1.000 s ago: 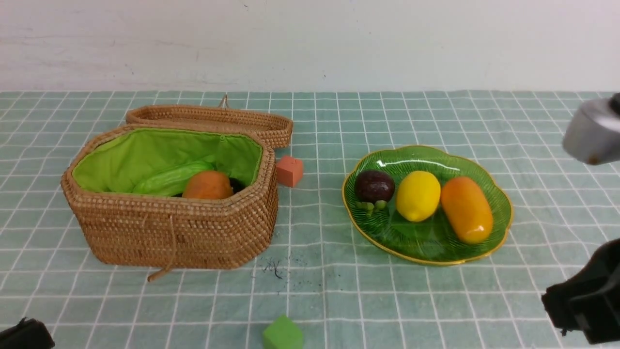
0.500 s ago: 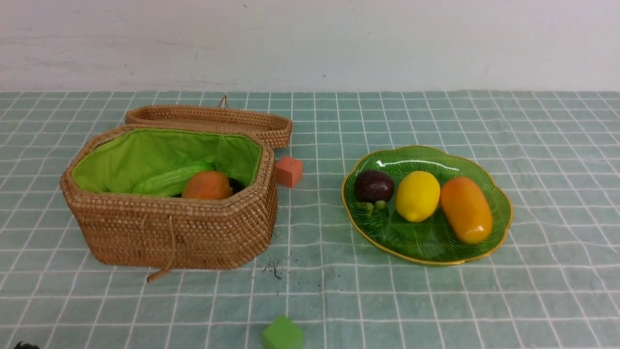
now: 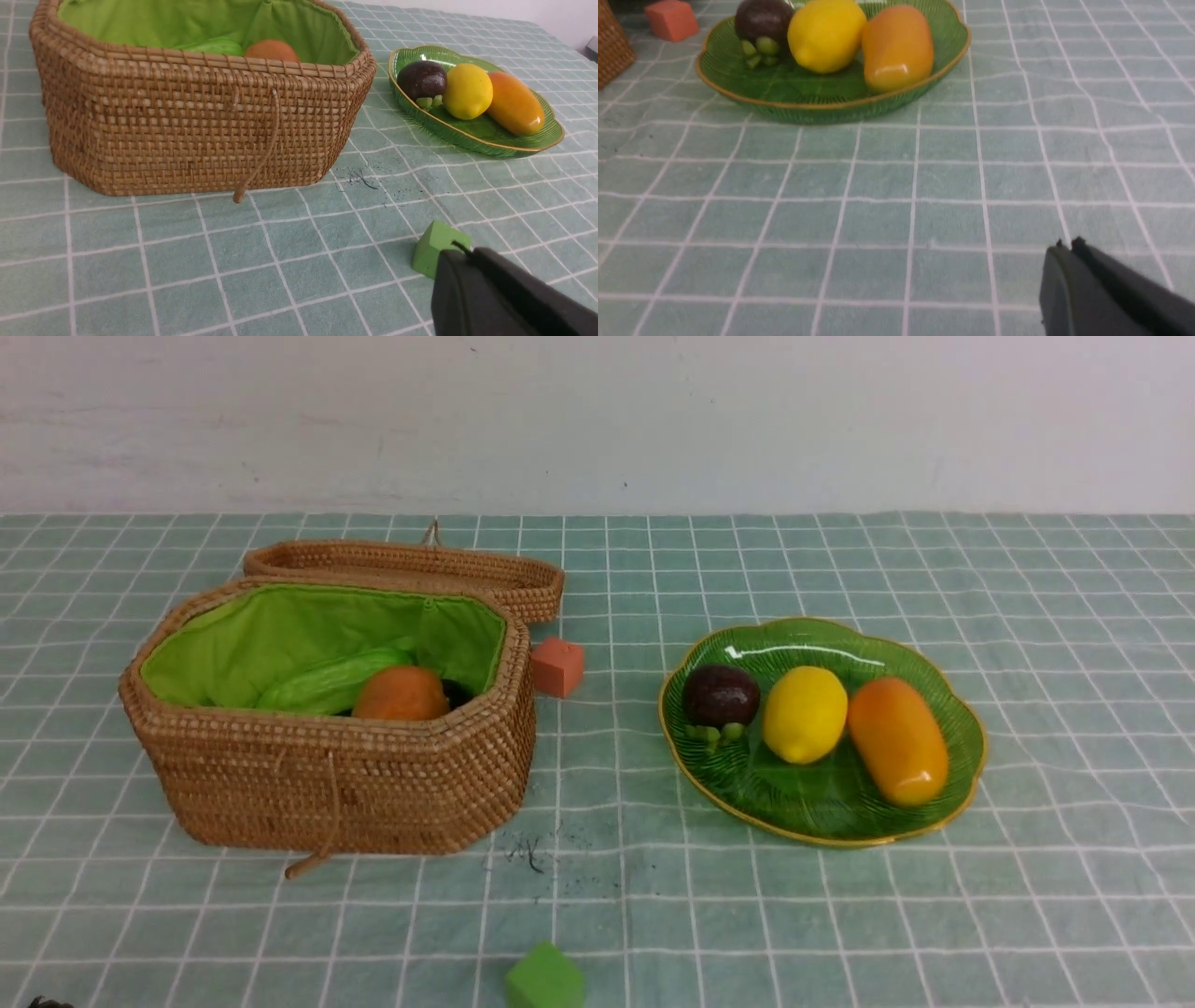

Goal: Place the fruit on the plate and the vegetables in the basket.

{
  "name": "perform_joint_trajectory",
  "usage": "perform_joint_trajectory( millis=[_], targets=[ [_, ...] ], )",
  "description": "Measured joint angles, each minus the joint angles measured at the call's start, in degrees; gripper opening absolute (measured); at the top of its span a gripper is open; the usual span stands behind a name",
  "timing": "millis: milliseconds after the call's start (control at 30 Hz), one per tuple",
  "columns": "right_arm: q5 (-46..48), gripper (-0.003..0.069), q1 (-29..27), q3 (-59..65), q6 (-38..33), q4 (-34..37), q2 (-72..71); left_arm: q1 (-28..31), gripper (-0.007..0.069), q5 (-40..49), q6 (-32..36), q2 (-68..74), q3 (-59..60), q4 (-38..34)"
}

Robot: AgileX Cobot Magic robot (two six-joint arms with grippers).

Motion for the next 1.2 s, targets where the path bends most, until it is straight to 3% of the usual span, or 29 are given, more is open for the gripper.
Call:
perform_joint_trajectory(
  millis=[933,1000,1067,1167,1200],
  targets=[
    [-0.5,-0.0008,-0.1,0.2,0.0,2.1,0.0,0.1,0.0015,-0.1,0.1,0.0,0.4,0.0],
    [-0.5,-0.0007,-0.1,0.2,0.0,2.1,0.0,1.3,0.0015,-1.0,0.5,-0.1,0.6,-0.7],
    [-0.5,-0.0006,-0.1,0.2,0.0,2.1,0.0,6.2,0.0017,-3.9,3.7,-0.9,0.6,-4.8],
    [-0.5,-0.0004,-0.1,0.2,0.0,2.1,0.0,15.7,-0.0003,-12.7,13.5,-2.1,2.0,-12.5],
    [-0.5,-0.0004,-0.1,0.2,0.0,2.1,0.0,16.4,-0.0009,-14.1,14.3,-2.2,2.3,-13.7]
  ],
)
